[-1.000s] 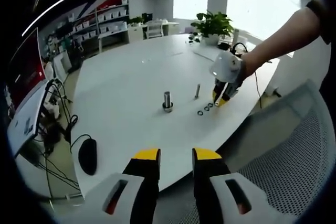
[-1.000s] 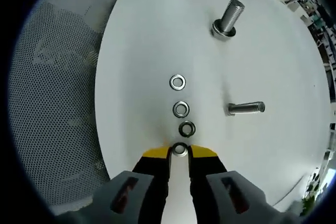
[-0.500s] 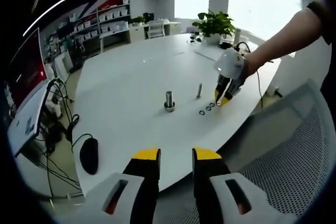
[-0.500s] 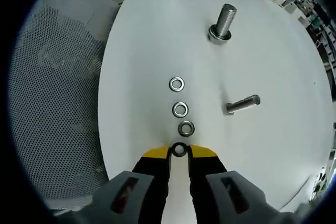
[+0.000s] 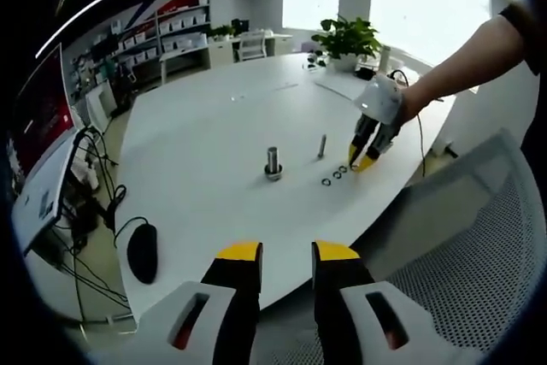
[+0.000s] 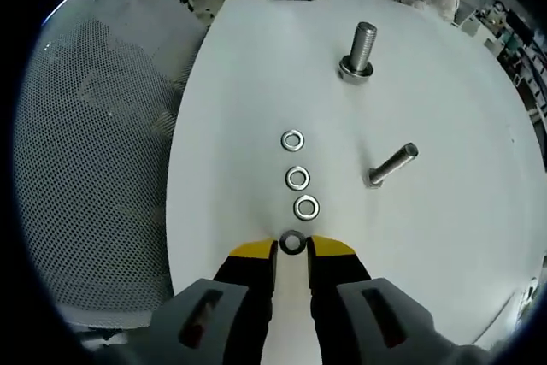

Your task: Place the washer onto the threaded stud by aligning its center hole with the stud, sliding it down to the base, and recovering from edge contact or off-axis alignment until the washer reaches the visible bottom stop.

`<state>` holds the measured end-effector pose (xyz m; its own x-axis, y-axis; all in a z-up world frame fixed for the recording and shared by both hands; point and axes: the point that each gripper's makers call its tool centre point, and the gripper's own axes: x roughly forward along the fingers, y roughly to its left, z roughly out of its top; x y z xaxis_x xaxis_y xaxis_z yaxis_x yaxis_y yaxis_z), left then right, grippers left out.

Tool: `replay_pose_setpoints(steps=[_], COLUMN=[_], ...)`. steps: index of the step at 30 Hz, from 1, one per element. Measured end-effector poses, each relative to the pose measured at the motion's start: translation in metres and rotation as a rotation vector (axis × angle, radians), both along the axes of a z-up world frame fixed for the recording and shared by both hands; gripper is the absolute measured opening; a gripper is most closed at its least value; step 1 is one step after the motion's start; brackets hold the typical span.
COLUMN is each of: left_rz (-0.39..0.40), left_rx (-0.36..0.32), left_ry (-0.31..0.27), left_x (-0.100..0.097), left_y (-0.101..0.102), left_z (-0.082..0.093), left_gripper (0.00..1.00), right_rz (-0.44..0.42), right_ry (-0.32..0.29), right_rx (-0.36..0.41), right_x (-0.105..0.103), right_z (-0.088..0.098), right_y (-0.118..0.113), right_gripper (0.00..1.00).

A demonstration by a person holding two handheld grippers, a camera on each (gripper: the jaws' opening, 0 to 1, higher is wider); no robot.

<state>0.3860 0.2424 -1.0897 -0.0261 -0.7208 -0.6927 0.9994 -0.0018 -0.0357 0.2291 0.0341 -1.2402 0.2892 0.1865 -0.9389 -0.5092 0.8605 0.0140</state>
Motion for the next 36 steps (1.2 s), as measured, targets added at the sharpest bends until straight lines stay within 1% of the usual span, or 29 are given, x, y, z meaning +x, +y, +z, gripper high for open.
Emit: replay_pose_setpoints(steps=[4,6,8,9,11,15,18,20,22,25,28,30,33,34,35,36], left_rz=[-0.004,-0.013,-0.028,-0.037,-0.054,-0.073,-0.05,-0.042,-0.046,-0.046,-0.054,-0.063,-0.057,-0.047,-0.045,-0.051], left_rx=[-0.009,-0.011,-0.011,-0.021,-0.037,-0.054,-0.061,-0.054,-0.069,-0.068,-0.081,-0.086,-0.084,-0.078,-0.067,-0.073], left_ry=[0.008,0.01,0.019,0.018,0.02,0.035,0.03,0.027,0.034,0.028,0.047,0.047,0.056,0.046,0.035,0.05], left_x=[0.001,-0.002,-0.006,-0.008,-0.012,-0.017,-0.013,-0.011,-0.012,-0.011,-0.015,-0.015,-0.014,-0.011,-0.008,-0.01], left_y=[0.0,-0.001,-0.001,-0.001,-0.003,-0.005,-0.006,-0.005,-0.006,-0.006,-0.008,-0.008,-0.008,-0.008,-0.007,-0.007], left_z=[0.001,0.001,0.001,0.003,0.006,0.01,0.011,0.009,0.011,0.011,0.013,0.013,0.012,0.011,0.009,0.01], left_gripper=[0.21,0.21,0.21,0.2,0.2,0.2,0.2,0.2,0.2,0.19,0.19,0.19,0.19,0.19,0.19,0.19], right_rz=[-0.007,-0.006,-0.025,-0.039,-0.079,-0.123,-0.193,-0.249,-0.265,-0.281,-0.334,-0.374,-0.44,-0.451,-0.455,-0.456], right_ry=[0.028,0.051,0.076,0.085,0.091,0.088,0.083,0.071,0.063,0.062,0.066,0.046,0.026,0.021,0.017,0.009], right_rx=[-0.024,-0.048,-0.063,-0.066,-0.069,-0.087,-0.09,-0.085,-0.078,-0.071,-0.079,-0.062,-0.047,-0.04,-0.038,-0.045], right_x=[0.0,0.001,0.001,0.001,0.002,0.001,0.0,-0.001,-0.003,-0.004,-0.005,-0.005,0.0,0.001,0.002,0.001], right_z=[0.0,-0.004,-0.003,-0.003,-0.002,-0.005,0.001,0.0,0.005,0.001,0.001,0.005,0.007,0.007,0.01,0.019], right_y=[0.006,0.001,0.001,0.0,-0.002,-0.001,0.0,0.002,0.004,0.0,-0.007,-0.006,-0.014,-0.015,-0.016,-0.012], right_gripper=[0.15,0.15,0.15,0.15,0.15,0.15,0.14,0.14,0.14,0.14,0.14,0.14,0.14,0.14,0.14,0.14])
